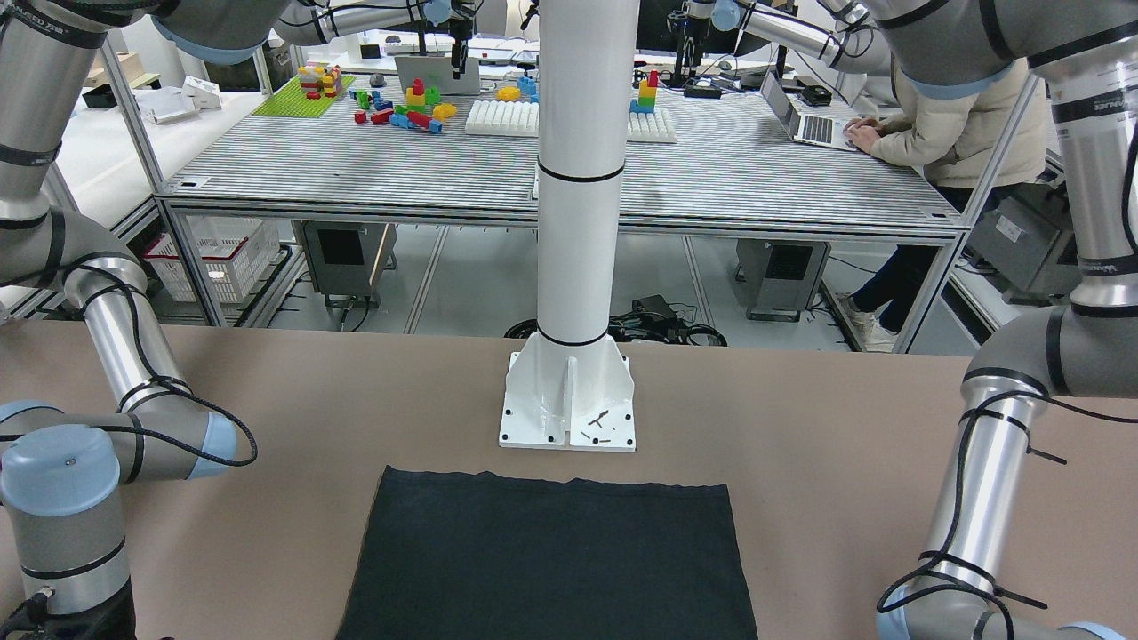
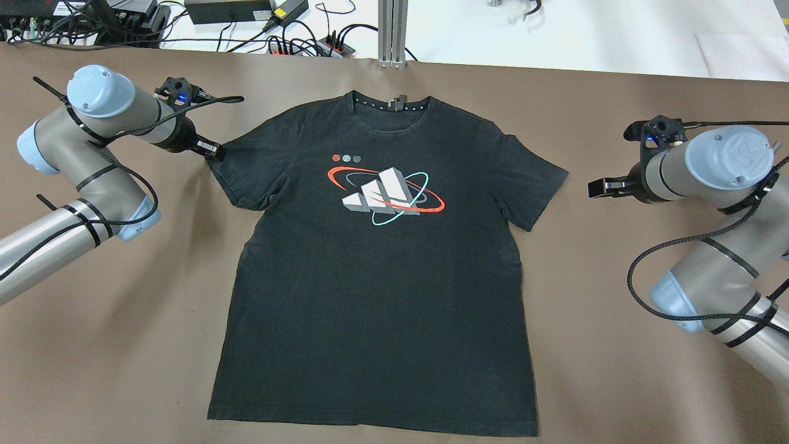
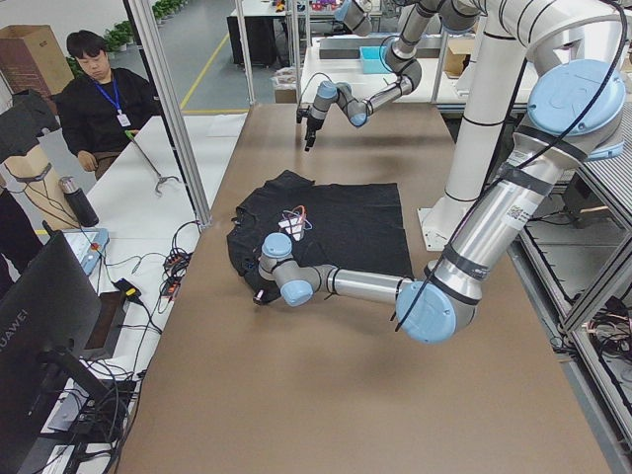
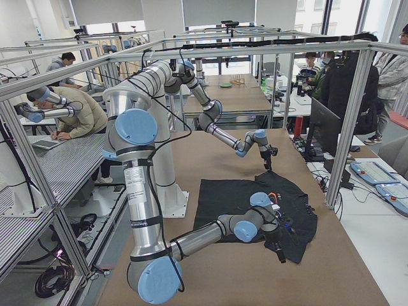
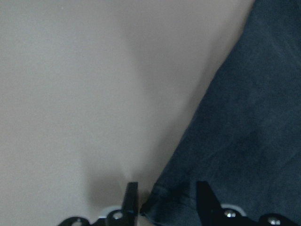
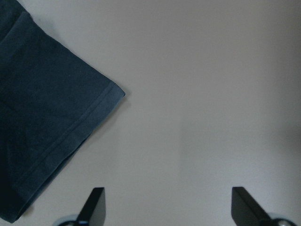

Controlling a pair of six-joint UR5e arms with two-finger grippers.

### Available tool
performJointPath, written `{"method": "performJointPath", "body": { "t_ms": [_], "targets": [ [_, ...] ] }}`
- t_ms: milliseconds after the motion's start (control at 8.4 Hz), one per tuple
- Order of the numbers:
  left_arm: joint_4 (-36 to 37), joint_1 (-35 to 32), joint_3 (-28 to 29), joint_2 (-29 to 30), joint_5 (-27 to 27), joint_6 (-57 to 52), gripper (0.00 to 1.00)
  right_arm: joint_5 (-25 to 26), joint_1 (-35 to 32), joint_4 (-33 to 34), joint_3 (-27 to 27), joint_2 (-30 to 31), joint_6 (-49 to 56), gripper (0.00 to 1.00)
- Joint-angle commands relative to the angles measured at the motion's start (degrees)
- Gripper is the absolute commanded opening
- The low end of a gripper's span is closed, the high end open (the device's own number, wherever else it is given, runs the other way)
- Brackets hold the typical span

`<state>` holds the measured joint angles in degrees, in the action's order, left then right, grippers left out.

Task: Fold clothes
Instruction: 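Move both grippers in toward the black T-shirt's sleeves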

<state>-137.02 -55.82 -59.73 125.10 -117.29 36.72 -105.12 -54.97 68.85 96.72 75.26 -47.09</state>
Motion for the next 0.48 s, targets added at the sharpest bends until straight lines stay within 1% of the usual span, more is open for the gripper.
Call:
{"method": "performJointPath", "body": {
  "t_ms": [0, 119, 357],
  "targets": [
    [-0.18, 0.01, -0.21, -0.03, -0.04, -0.16, 0.07, 0.18, 0.48, -0.03, 0.05, -0.02, -0.1, 0.94],
    [-0.35, -0.08, -0.29, -0.11, -0.04, -0.07, 0.0, 0.18, 0.48, -0.03, 0.05, -0.02, -0.1, 0.94],
    [-0.35, -0.08, -0.47, 0.23, -0.13, 0.19, 0.0, 0.18, 0.48, -0.03, 0.05, -0.02, -0.1, 0.94]
  ]
}}
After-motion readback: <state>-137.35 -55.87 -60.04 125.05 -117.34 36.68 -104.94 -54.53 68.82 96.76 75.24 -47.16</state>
